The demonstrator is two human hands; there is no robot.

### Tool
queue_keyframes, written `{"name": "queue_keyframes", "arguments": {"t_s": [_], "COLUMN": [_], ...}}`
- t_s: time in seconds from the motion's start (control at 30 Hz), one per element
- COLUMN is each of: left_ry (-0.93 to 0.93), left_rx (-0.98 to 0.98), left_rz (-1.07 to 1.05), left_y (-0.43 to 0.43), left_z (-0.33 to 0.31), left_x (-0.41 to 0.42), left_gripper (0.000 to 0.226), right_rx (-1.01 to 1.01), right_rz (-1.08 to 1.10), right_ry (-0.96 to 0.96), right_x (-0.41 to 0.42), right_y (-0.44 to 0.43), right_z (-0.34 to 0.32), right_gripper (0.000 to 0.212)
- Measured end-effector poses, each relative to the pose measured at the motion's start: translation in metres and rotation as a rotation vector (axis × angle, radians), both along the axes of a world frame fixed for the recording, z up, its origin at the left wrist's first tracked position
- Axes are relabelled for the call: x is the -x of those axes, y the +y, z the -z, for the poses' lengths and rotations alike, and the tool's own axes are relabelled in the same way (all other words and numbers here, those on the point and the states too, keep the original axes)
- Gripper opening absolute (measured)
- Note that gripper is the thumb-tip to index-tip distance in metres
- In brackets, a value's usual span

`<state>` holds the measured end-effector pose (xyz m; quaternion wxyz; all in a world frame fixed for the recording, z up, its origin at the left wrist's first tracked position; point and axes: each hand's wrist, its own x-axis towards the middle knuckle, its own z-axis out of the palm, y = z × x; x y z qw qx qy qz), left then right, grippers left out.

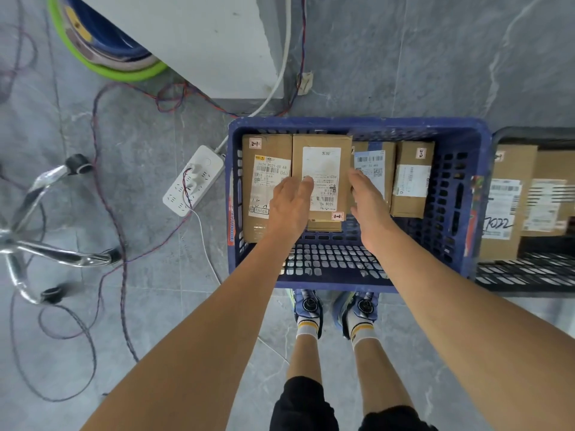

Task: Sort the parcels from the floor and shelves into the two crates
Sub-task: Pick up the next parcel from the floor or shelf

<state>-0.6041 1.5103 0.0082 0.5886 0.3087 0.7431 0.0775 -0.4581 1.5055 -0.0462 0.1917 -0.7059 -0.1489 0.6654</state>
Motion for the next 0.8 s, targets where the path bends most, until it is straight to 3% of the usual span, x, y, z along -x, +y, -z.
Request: {"name": "queue_keyframes", "arguments": {"t_s": [0.17, 0.27, 0.4, 0.53, 0.63, 0.8], "left_ry": [-0.062, -0.101, -0.143, -0.238, -0.266, -0.436], "left_rx": [-0.006, -0.043, -0.109, -0.188, -0.280, -0.434], "left_rz": [-0.079, -0.093, -0.052, -0.047, -0.002, 0.090], "left_y": [0.017, 0.035, 0.071, 0.106, 0.126, 0.144], "left_z": [-0.050, -0.099, -0.182, -0.282, -0.359, -0.478], "left_x": [-0.009, -0.023, -0.053, -0.088, -0.118, -0.174], "left_gripper": [0.038, 0.053, 0.060, 0.096, 0.107, 0.068], "right_rx": [-0.069, -0.097, -0.250, -0.378, -0.510, -0.721], "right_rz": [0.087, 0.143, 0.256, 0.323, 0.382, 0.509], "right_ry": [-0.005, 0.022, 0.014, -0.024, -0.057, -0.144], "right_x": [-0.012, -0.029, -0.065, -0.109, -0.148, -0.201], "right_y": [0.018, 0.035, 0.059, 0.081, 0.095, 0.099], "right_z": [-0.048, -0.100, -0.185, -0.291, -0.380, -0.527], "right_gripper": [0.059, 0.053, 0.058, 0.061, 0.061, 0.059]}}
